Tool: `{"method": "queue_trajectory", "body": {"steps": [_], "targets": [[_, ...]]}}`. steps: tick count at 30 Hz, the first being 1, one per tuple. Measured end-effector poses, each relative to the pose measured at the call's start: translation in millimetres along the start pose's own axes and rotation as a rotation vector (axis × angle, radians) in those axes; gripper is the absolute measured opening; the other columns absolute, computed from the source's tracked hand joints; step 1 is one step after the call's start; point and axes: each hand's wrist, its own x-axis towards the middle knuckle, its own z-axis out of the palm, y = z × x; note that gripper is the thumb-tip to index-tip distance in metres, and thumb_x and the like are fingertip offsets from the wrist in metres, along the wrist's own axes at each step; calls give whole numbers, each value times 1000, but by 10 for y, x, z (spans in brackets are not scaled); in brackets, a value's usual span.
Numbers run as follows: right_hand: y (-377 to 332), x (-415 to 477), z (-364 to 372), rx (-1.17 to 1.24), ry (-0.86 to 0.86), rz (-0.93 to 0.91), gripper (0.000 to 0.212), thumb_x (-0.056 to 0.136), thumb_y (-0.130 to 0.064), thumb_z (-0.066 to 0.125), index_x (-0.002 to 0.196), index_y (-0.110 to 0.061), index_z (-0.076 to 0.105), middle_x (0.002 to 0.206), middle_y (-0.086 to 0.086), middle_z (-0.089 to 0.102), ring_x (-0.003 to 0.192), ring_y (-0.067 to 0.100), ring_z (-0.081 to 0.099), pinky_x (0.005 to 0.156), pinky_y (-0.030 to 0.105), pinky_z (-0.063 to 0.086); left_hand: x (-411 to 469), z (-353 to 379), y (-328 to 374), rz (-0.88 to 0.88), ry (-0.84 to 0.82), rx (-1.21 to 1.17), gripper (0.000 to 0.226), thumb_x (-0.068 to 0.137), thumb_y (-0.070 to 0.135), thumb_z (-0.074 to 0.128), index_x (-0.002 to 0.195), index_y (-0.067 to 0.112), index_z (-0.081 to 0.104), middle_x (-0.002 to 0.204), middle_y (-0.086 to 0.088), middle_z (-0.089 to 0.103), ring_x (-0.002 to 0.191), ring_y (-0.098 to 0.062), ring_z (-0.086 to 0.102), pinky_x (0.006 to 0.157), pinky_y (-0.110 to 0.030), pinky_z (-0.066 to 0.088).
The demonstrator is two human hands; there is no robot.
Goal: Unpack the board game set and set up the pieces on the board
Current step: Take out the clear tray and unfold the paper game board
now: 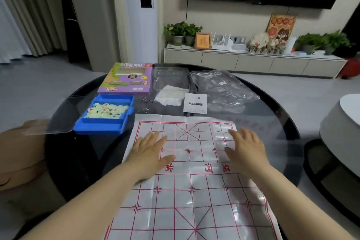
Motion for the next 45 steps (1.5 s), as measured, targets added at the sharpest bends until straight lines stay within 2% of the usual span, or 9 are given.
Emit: {"method": "queue_trajectory", "body": {"steps": [5,23,25,28,32,36,39,42,45], "targets": [[-354,274,220,80,-158,-134,63,91,-49,39,144,-26,14,156,4,2,143,23,0,115,41,2,97,18,28,10,3,59,68,91,57,24,145,28,-5,154,1,-14,141,-16,-15,112,-33,-10],[-260,837,411,73,-77,-118,54,94,-47,31,142,-25,23,155,0,8,144,18,1,115,41,-1,570,-1,26,36,102,51,64,92,56,24,145,30,2,155,4,-6,142,-15,-9,113,-35,-7],[-342,741,401,59,-27,-77,49,96,-40,30,140,-21,26,154,3,12,143,20,3,115,42,-1,545,0,39,30,173,9,57,95,49,26,145,27,13,155,4,5,142,-15,1,114,-32,-1],[-565,375,415,55,-59,-219,50,97,-38,26,144,-22,16,156,2,4,144,18,-2,115,40,-4,520,-16,63,34,382,-12,40,97,34,31,131,19,45,137,1,43,127,-15,33,106,-27,21],[-655,-128,509,76,-137,-354,71,82,-58,5,145,-27,12,156,-2,-2,143,16,-5,115,38,-7,446,-60,90,34,445,-43,32,97,25,31,112,16,58,115,2,57,106,-15,46,88,-26,35],[-593,-135,581,68,-100,-320,102,52,-60,-13,145,-28,12,156,-2,0,143,15,-4,115,38,-6,69,-17,160,70,298,-108,35,98,26,29,126,20,49,134,3,47,121,-14,40,96,-25,32],[-632,-125,573,78,-98,-320,102,52,-60,-13,144,-27,16,156,-2,4,143,15,-1,115,39,-3,-348,143,114,97,184,-43,46,98,38,23,143,29,21,153,8,13,141,-11,9,113,-26,8],[-547,-154,513,81,-96,-308,81,73,-62,0,143,-26,18,156,-2,6,143,15,1,116,36,-1,-583,196,-66,39,141,27,56,94,53,15,145,33,2,154,10,-6,141,-7,-7,112,-25,-7],[-230,-184,406,46,-112,-230,54,96,-45,25,145,-25,16,156,-2,4,144,16,-1,116,34,-1,-665,179,-172,-8,103,78,60,94,51,17,144,29,-8,153,8,-13,140,-7,-13,111,-27,-11]]}}
